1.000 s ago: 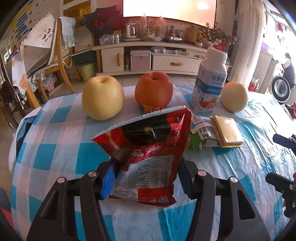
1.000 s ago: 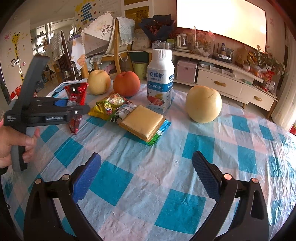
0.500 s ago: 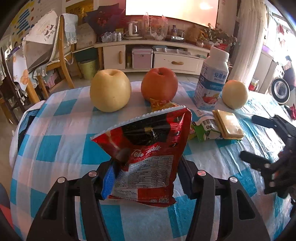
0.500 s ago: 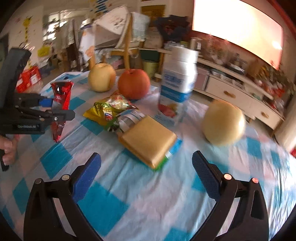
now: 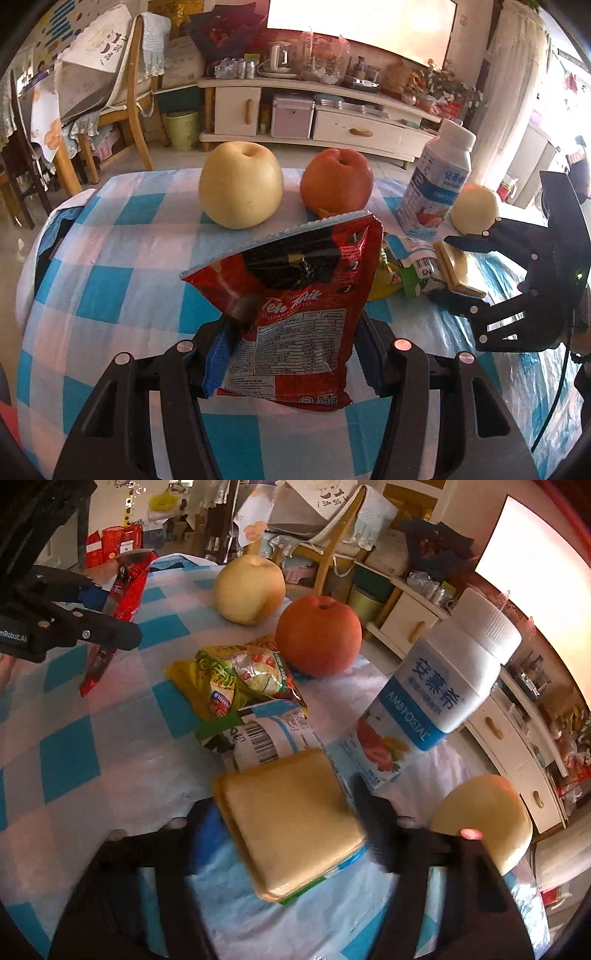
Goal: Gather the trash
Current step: 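Grasp the red chip bag with the left gripper while the right gripper grasps the yellow cake block, then carry the red bag and yellow block over the pink bucket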
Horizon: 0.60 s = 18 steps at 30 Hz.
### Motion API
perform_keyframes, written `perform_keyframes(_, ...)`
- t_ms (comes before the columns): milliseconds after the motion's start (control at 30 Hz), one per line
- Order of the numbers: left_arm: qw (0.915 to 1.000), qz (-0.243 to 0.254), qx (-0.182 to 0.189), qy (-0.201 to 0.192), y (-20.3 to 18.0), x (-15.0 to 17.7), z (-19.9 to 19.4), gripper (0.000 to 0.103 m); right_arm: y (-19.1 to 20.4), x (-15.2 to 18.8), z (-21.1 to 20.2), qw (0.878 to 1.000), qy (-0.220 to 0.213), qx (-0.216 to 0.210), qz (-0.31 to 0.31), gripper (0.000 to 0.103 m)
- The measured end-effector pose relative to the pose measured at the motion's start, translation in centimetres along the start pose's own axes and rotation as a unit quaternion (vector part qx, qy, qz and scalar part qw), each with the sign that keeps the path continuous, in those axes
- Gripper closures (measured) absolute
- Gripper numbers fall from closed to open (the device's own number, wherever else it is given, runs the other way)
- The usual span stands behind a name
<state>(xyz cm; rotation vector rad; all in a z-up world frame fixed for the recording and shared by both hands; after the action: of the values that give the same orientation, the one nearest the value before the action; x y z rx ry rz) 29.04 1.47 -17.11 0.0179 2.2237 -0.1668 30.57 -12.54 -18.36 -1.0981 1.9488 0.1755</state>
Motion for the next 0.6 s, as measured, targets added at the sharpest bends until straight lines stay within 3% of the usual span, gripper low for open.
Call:
perform_keyframes(233, 1.0000, -0.002, -0.004, 0.000, 0.3, -0.3, -0.2, 0.044, 0.6, -0.3, -1.4, 0.999, -0.017, -0.017, 0.042, 0.046)
perform_keyframes(600, 0.9999, 0.003, -0.003, -0.012, 0.2, -0.8, -1.6, 0.044, 1.7, -1.1, -5.7, 0.994, -0.059, 0.000, 0.089, 0.046)
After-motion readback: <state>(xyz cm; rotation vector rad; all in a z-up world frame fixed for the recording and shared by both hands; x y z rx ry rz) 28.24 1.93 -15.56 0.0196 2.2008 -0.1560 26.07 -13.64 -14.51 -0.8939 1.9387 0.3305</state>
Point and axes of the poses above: each gripper's, at about its wrist camera, not at the fingertips, and z roughly the way its jaws point, y to its left, x to its underside, the point moved 10 cm from there along z, roughly the way its jaws point, and after that the axes turned 12 degrees about -y, right-handed, at the moved point
